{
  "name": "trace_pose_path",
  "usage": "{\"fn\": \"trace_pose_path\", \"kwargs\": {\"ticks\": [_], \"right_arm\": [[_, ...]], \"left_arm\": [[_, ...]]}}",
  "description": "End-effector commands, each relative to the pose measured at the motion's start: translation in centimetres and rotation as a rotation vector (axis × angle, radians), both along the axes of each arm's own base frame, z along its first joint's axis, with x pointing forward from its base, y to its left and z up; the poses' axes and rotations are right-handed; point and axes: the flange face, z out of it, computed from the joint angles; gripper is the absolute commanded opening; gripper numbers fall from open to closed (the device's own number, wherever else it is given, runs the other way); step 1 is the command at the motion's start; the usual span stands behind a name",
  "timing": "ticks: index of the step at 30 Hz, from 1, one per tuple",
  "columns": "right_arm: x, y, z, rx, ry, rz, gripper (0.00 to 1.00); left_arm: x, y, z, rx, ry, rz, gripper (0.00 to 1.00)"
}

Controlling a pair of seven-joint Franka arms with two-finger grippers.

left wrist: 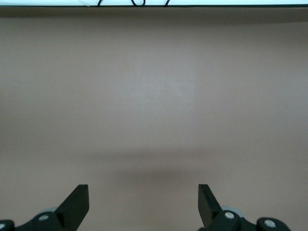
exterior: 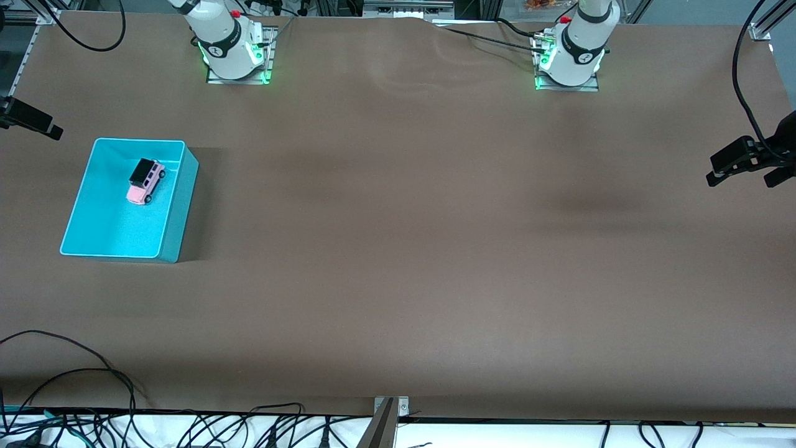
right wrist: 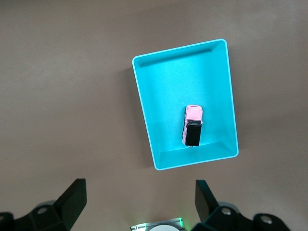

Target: Wind and store pink jeep toy

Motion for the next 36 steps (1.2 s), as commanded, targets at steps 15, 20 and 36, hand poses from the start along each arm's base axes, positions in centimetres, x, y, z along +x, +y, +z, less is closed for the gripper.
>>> {"fn": "trace_pose_path", "kwargs": {"ticks": [15, 20, 36], "right_arm": [[0.1, 0.1, 1.0, 0.021, -0.006, 0.042, 1.00], [0.3, 0.3, 0.8, 0.021, -0.004, 0.039, 1.00], [0.6, 2.5, 0.8, 0.015, -0.003, 0.066, 1.00]], "left_arm": [[-0.8, -0.3, 0.5, -0.014, -0.004, -0.014, 1.00], [-0.8, -0.3, 0.5, -0.014, -0.003, -0.014, 1.00], [-0.8, -0.4, 0.5, -0.014, -0.003, -0.014, 1.00]]}}
